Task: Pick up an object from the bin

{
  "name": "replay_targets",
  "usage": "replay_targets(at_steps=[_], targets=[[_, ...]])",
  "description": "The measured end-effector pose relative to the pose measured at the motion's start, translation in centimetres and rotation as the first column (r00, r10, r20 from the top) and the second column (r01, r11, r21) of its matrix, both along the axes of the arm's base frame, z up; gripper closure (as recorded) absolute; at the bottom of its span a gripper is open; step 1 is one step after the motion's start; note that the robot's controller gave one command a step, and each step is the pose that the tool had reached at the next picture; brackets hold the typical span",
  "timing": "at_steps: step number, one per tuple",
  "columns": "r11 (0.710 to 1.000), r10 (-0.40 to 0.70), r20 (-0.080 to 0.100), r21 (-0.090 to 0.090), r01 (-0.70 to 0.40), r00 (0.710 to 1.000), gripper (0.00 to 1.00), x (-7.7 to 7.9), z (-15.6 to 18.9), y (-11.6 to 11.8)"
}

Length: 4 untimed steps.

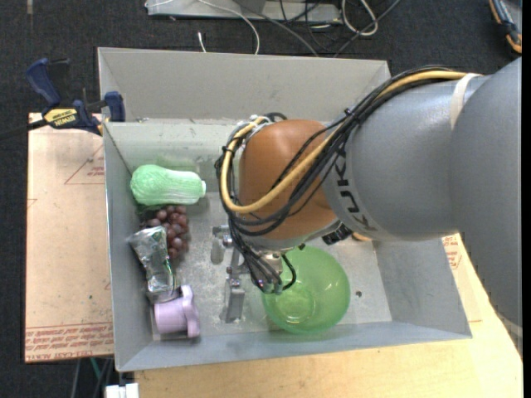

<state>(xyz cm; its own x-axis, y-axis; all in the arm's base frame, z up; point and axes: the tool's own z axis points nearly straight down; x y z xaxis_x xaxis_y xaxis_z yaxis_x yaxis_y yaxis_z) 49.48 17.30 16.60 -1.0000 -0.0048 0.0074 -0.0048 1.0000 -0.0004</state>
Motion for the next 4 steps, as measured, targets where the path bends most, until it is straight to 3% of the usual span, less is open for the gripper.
replay_targets(at_steps=[1, 2, 3, 4], targets=[[1.000, -0.005, 0.007, 0.001, 0.005, 1.000, 0.00, 0.2, 0.4, -0.1], [0.969, 0.248, 0.018, -0.009, -0.248, 0.968, 0.00, -0.4, -9.1, 5.1], [0.961, 0.276, 0.015, -0.001, -0.276, 0.961, 0.00, -1.4, -3.1, 6.9], [0.969, 0.246, 0.031, -0.013, -0.246, 0.969, 0.00, 0.0, -8.2, 4.9]])
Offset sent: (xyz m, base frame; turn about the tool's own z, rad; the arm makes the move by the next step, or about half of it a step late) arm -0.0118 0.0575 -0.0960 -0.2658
